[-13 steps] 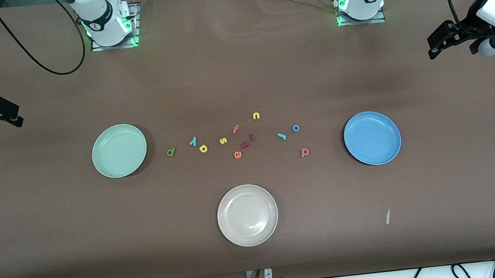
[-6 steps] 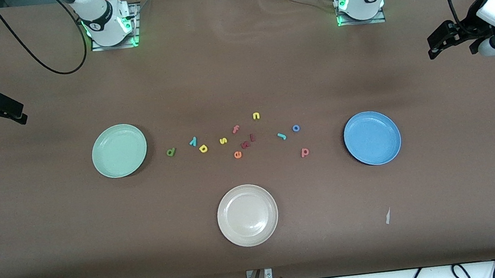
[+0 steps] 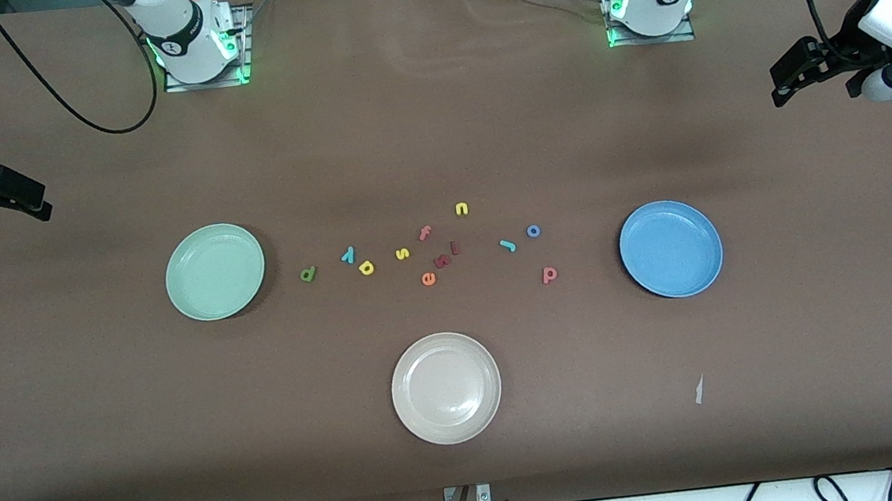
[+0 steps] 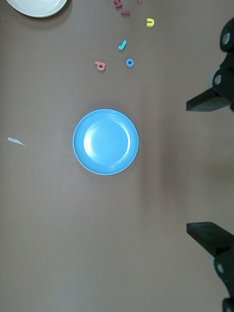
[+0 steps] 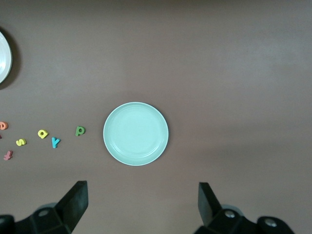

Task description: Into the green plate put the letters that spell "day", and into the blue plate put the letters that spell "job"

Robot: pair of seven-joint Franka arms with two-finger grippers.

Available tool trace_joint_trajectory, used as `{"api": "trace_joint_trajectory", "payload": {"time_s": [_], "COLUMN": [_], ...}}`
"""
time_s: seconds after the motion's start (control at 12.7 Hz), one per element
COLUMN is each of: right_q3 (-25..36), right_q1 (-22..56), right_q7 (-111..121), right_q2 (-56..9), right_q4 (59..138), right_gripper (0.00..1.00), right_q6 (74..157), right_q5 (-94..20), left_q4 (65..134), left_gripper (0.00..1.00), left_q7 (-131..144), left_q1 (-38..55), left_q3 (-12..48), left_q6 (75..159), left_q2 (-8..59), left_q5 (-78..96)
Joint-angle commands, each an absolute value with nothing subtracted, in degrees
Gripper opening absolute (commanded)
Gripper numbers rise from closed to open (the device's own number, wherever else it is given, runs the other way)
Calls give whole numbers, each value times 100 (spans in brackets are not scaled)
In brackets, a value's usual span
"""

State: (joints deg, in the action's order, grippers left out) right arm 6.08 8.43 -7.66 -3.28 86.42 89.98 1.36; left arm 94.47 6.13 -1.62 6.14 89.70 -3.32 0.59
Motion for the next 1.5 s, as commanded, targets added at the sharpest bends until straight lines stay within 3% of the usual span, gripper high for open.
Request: {"api": "trace_joint_trajectory", "payload": {"time_s": [0.0,1.42], "right_q3": [537,439], "right_q1": [870,940], "right_q7": [-879,-879], "right_q2": [-325,-316], "right_q4": [8517,8517], "right_gripper": [100,100], "right_q6": [8859,8772], "right_q5": [175,211], "left_q4": [9290,9290], "left_gripper": [100,100], "left_q7": [571,571], "left_q1": [-202,-211], "left_q3": [633,633], "left_q6": [8851,8851], "left_q2": [-272,-272], "left_q5": [105,105]}}
